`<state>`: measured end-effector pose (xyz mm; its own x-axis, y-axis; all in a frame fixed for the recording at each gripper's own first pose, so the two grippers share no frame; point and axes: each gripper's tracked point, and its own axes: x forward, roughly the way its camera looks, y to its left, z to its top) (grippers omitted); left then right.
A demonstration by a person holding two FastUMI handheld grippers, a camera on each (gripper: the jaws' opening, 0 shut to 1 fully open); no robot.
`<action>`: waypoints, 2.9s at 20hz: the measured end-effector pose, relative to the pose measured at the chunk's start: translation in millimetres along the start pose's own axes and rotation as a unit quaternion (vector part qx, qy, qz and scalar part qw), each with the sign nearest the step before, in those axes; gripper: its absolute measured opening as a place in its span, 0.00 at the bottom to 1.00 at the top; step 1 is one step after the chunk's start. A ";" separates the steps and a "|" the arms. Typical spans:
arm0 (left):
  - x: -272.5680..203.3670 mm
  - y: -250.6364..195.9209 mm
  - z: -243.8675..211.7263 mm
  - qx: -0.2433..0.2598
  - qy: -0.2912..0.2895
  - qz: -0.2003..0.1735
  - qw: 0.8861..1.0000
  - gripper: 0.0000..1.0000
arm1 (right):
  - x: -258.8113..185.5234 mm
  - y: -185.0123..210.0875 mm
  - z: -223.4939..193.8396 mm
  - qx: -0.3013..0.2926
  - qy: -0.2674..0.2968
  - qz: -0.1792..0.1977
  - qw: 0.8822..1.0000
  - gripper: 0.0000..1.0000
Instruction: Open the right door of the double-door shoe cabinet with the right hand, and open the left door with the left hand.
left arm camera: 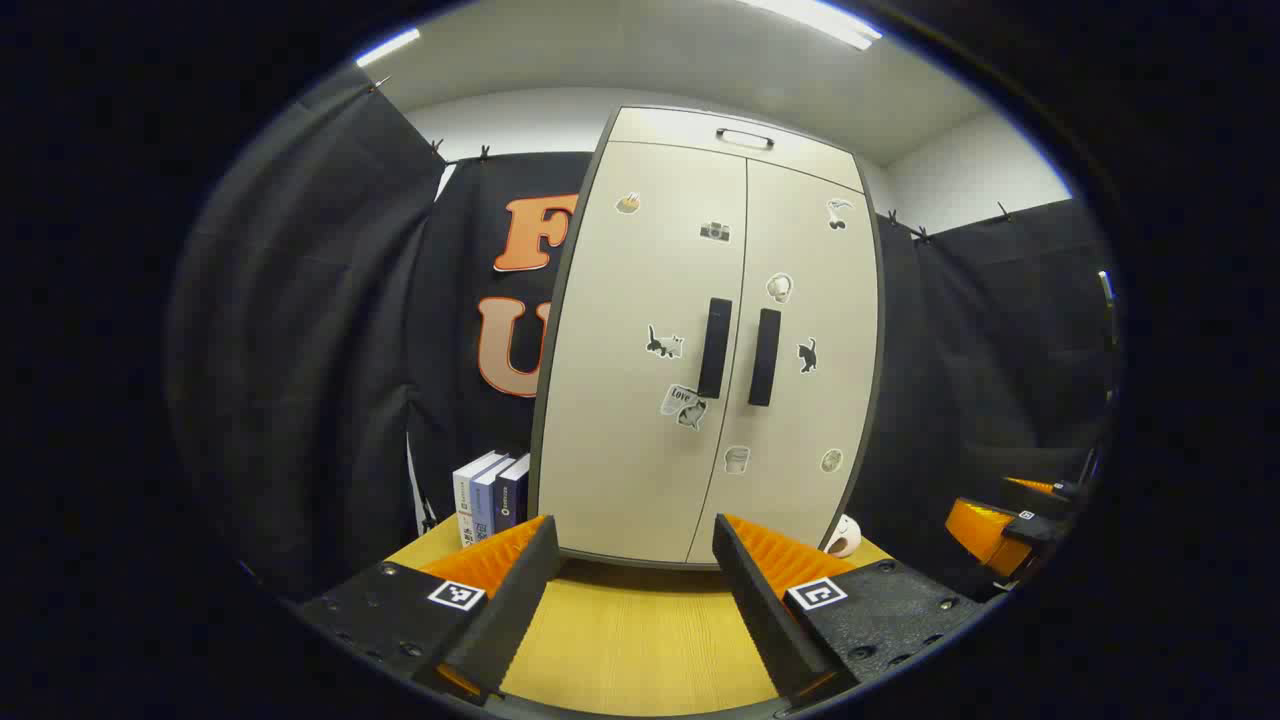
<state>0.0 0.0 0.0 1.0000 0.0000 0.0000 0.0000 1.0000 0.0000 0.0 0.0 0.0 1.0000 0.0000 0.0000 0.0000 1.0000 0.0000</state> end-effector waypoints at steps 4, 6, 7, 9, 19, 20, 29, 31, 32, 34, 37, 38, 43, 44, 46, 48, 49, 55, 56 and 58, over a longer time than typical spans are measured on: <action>6.8 -5.6 9.3 0.001 -0.006 -0.019 1.000 0.95 | -1.1 2.4 -2.1 0.019 0.006 -0.009 1.000 0.99; 8.4 -7.3 12.8 0.002 -0.009 -0.023 1.000 0.95 | -0.8 4.4 -0.3 0.022 0.009 -0.010 1.000 0.99; 9.3 -7.9 12.9 0.004 -0.007 -0.024 1.000 0.95 | -1.0 3.6 0.7 0.020 0.009 -0.011 1.000 0.99; 9.3 -12.4 14.4 0.000 0.003 -0.029 1.000 0.95 | -0.4 0.4 1.2 0.020 0.019 -0.018 0.999 0.99; 4.6 -16.9 22.9 0.003 0.020 -0.039 0.999 0.95 | -6.7 -4.1 17.8 0.015 0.035 -0.027 0.999 0.99; 3.7 -15.6 21.5 0.000 0.022 -0.038 0.999 0.95 | -4.4 -1.5 21.2 0.013 0.034 -0.022 0.999 0.99; -7.5 0.3 21.8 -0.009 0.025 -0.030 0.999 0.95 | 45.0 56.3 92.8 0.015 0.004 0.040 0.999 0.99; -8.8 5.1 23.1 0.000 0.024 -0.029 0.999 0.95 | 61.9 66.8 117.7 0.012 -0.013 0.044 0.999 0.99; -10.5 9.2 24.4 0.004 0.023 -0.027 0.999 0.95 | 72.3 73.2 128.5 0.010 -0.020 0.048 0.999 0.99; -11.8 16.9 24.3 0.005 0.025 -0.022 0.999 0.95 | 93.0 88.6 141.5 0.009 -0.023 0.056 0.998 0.98; -13.9 31.9 21.7 -0.002 0.026 -0.010 1.000 0.95 | 130.7 107.0 149.6 0.002 -0.022 0.058 0.998 0.98; -14.2 36.9 20.8 -0.001 0.027 -0.006 1.000 0.95 | 144.9 112.8 150.1 -0.003 -0.022 0.058 0.998 0.98; -12.7 61.1 9.4 0.007 0.045 0.011 0.999 0.95 | 211.7 140.9 155.1 -0.002 -0.012 0.056 0.998 0.98; -11.8 65.2 7.7 0.007 0.047 0.014 0.999 0.95 | 224.6 142.6 155.1 0.002 -0.010 0.050 0.999 0.98; -13.0 76.6 6.4 0.008 0.048 0.020 0.999 0.95 | 244.3 147.7 146.8 0.019 0.009 0.052 0.998 0.98; -13.9 86.9 7.9 0.013 0.048 0.026 0.998 0.95 | 257.2 155.3 140.0 0.043 0.031 0.060 0.997 0.91; -13.5 91.5 8.3 0.014 0.047 0.029 0.998 0.95 | 262.7 156.3 139.2 0.045 0.033 0.057 0.997 0.99; -14.4 109.7 10.2 0.017 0.046 0.041 0.998 0.95 | 281.2 165.6 141.4 0.036 0.030 0.048 0.998 0.72; -15.0 112.3 9.9 0.017 0.046 0.043 0.998 0.95 | 283.6 166.6 139.5 0.041 0.035 0.048 0.997 0.70; -18.0 118.1 10.5 0.015 0.046 0.048 0.998 0.95 | 287.6 166.7 135.1 0.047 0.045 0.049 0.997 0.70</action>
<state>-18.0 118.1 10.5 0.9912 0.0965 -0.0910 -0.0936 0.9950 0.0348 287.6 166.7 135.1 0.9912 0.1018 -0.0844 -0.0934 0.9908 0.0982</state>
